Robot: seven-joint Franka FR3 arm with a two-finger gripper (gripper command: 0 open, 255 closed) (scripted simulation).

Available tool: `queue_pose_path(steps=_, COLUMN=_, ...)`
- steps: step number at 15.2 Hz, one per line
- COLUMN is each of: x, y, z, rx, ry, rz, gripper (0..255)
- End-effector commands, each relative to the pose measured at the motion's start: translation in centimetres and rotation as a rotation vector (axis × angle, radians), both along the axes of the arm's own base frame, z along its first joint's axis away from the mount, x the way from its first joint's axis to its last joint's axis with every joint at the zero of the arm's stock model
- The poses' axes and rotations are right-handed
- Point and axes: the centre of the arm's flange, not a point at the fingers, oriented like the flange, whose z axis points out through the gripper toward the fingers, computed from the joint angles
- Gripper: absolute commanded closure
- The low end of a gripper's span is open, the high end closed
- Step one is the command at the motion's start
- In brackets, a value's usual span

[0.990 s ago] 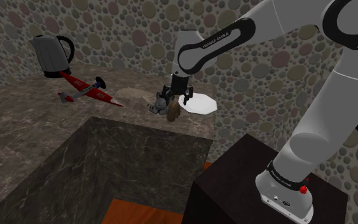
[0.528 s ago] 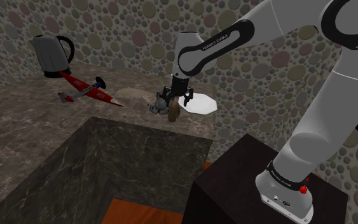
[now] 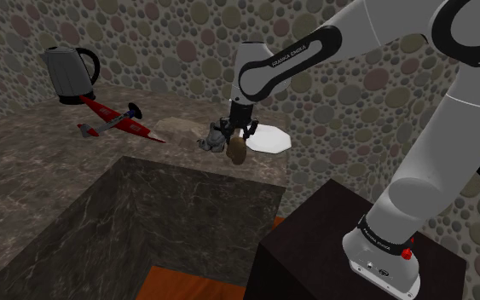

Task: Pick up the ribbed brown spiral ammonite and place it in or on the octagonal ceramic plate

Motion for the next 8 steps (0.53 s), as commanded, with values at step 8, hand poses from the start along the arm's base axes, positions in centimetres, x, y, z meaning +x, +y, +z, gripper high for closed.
queue_pose_path(steps=8, x=0.0, y=-0.1, z=2.9, rx=-0.001, ry=0.004, rz=-0.001, gripper=255)
